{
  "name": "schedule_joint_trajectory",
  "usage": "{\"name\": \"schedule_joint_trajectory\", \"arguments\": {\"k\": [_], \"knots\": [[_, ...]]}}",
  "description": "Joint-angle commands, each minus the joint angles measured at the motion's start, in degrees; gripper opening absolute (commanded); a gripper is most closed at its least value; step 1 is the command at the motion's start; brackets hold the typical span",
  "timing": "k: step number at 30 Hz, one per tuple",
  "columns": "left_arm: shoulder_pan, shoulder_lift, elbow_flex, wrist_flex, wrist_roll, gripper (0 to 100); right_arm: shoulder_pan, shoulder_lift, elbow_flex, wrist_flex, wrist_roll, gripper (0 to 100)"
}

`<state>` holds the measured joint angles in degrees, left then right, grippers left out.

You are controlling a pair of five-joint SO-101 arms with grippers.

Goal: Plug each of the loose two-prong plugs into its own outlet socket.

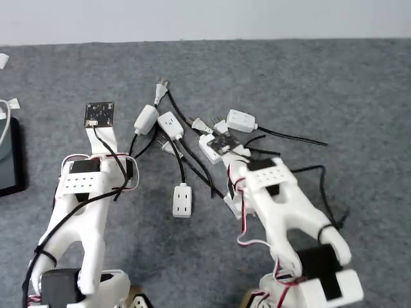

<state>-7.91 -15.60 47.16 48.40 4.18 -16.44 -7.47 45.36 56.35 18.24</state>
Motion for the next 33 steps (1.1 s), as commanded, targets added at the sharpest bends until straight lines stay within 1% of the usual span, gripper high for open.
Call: {"name": "schedule_joint_trajectory", "arguments": {"k": [1, 5, 9, 12, 16, 21, 26, 29, 33], "knots": [[-0.3, -0.2, -1.0, -1.6, -1.1, 7, 4.5, -5.1, 1.9, -2.7, 0.3, 0.9], [-0.3, -0.2, -1.0, -1.6, -1.1, 7, 8.0, -5.8, 3.2, -4.9, 2.8, 0.9], [-0.3, -0.2, -0.9, -1.6, -1.1, 7, 7.3, -7.0, 3.0, -4.6, 3.2, 0.9], [-0.3, -0.2, -0.9, -1.6, -1.1, 7, 6.4, -11.0, 3.0, -3.2, 3.2, 0.9], [-0.3, -0.2, -0.9, -1.7, -1.1, 7, 7.0, -16.0, 3.3, -1.7, 3.3, 0.8], [-0.2, -0.2, -0.8, -1.7, -1.1, 7, 7.1, -13.1, 4.3, -2.4, 5.7, 0.8], [-0.2, -0.2, -0.7, -1.7, -1.1, 7, 12.8, -8.4, 4.2, -6.9, 6.5, 0.8], [-0.1, -0.2, -0.7, -1.7, -1.1, 7, 15.8, -6.6, 4.3, -8.6, 8.7, 0.8], [0.1, -0.2, -0.7, -1.7, -1.1, 7, 17.2, -5.3, 4.1, -9.1, 9.0, 0.8]]}}
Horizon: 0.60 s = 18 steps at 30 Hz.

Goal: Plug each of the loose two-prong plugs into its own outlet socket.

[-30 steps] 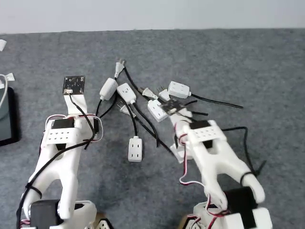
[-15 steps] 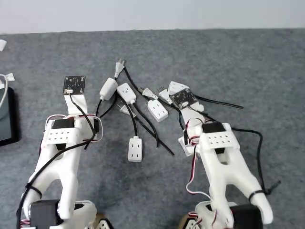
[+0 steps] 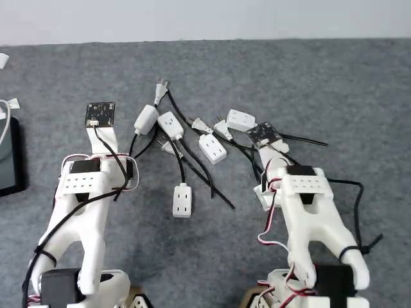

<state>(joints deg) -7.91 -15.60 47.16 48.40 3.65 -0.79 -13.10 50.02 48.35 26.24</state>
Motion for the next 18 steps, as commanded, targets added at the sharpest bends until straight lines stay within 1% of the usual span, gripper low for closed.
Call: {"name": "schedule_joint_trajectory", "arguments": {"k": [1, 6, 14, 16, 18], "knots": [[0.2, -0.2, -0.7, -1.7, -0.6, 7, 1.5, 0.3, -0.5, -1.1, 1.0, 0.8], [0.2, -0.2, -0.7, -1.7, -0.6, 7, 0.5, 0.3, -0.9, -1.7, 1.0, 0.8], [0.2, -0.2, -0.7, -1.7, -0.6, 7, -5.9, 0.9, -6.6, 0.9, 1.0, 1.0], [0.2, -0.2, -0.7, -1.7, -0.6, 7, -7.0, 0.9, -6.9, 0.8, 1.1, 3.2], [0.2, -0.2, -0.7, -1.7, -0.6, 7, -7.6, 0.9, -6.9, 0.7, 1.1, 8.0]]}}
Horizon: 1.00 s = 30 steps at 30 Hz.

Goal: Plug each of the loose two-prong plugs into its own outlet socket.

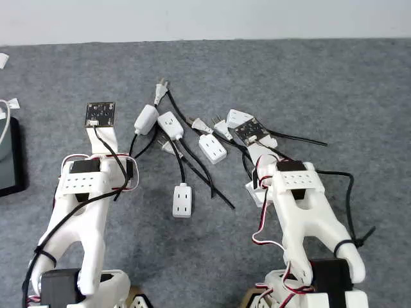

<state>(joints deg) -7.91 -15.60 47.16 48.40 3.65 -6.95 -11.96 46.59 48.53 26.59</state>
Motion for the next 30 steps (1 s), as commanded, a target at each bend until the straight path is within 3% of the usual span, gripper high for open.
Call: {"name": "schedule_joint_trajectory", "arguments": {"k": [1, 12, 22, 30], "knots": [[0.2, -0.2, -0.7, -1.7, -0.6, 7, -1.5, -0.2, -3.4, 0.3, 0.7, 10.1], [0.2, -0.2, -0.7, -1.7, -0.7, 7, 0.5, 7.5, -5.4, -3.6, 4.4, 0.9], [0.3, -0.2, -0.7, -1.6, -0.7, 7, 2.9, 12.2, -10.9, -2.0, 4.7, 1.3], [0.3, -0.2, -0.7, -1.5, -0.7, 7, 2.2, 12.2, -11.4, -1.6, 9.1, 1.5]]}}
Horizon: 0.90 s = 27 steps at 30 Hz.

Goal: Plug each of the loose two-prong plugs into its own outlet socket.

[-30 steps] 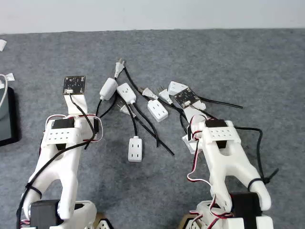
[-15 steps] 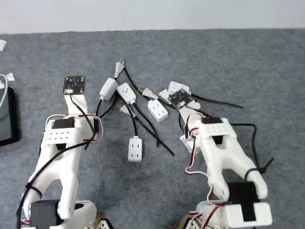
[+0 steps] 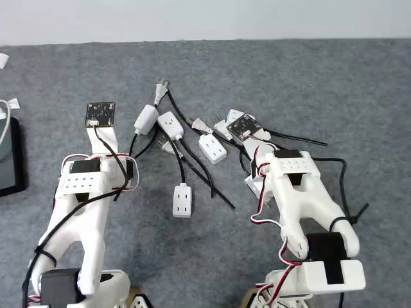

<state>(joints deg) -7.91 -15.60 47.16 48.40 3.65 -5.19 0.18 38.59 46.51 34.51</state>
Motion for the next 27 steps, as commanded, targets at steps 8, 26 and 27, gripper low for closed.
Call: {"name": "schedule_joint_trajectory", "arguments": {"k": [8, 26, 27], "knots": [[1.1, -0.2, -0.7, -1.4, -3.6, 7, -2.6, -1.4, -4.4, 4.6, 4.2, 3.9], [1.1, -0.2, -0.2, -1.6, -3.7, 7, -2.5, 2.5, -5.6, 6.1, 8.4, 0.8], [1.1, -0.2, -0.2, -1.6, -3.7, 7, -2.7, 2.3, -5.9, 7.7, 7.7, 0.9]]}}
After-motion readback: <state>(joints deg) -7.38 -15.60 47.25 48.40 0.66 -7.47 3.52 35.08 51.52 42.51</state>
